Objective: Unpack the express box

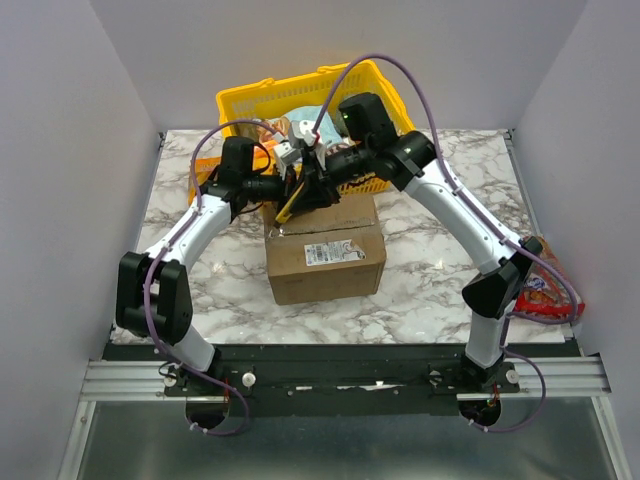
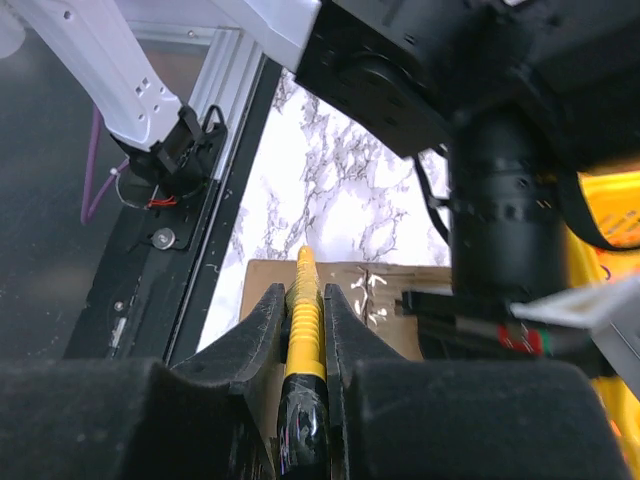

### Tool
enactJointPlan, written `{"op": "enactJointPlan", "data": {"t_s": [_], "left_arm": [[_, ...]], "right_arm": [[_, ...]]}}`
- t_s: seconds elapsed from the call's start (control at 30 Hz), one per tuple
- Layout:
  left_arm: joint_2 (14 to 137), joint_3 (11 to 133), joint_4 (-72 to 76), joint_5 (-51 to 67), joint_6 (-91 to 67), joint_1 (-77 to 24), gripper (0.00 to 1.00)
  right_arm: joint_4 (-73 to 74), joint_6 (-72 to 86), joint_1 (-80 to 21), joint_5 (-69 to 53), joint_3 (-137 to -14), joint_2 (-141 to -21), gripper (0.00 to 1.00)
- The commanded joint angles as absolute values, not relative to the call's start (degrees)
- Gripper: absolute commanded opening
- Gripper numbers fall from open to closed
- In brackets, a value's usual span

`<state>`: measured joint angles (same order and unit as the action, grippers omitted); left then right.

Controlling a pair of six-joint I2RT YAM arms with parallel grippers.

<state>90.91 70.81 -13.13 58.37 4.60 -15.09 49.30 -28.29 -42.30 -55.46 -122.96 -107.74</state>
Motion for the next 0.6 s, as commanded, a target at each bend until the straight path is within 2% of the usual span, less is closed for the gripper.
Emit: {"op": "enactJointPlan", "data": {"t_s": [0.0, 0.57], "left_arm": [[94.0, 73.1, -11.0, 62.9, 2.4, -15.1, 0.00], [96.9, 75.1, -10.3, 63.7, 1.1, -15.1, 0.00]], "right_arm": [[42.5, -28.0, -44.4, -52.6, -121.6, -109.0, 0.00], [41.0, -30.9, -44.9, -49.4, -119.7, -113.9, 0.00]]}}
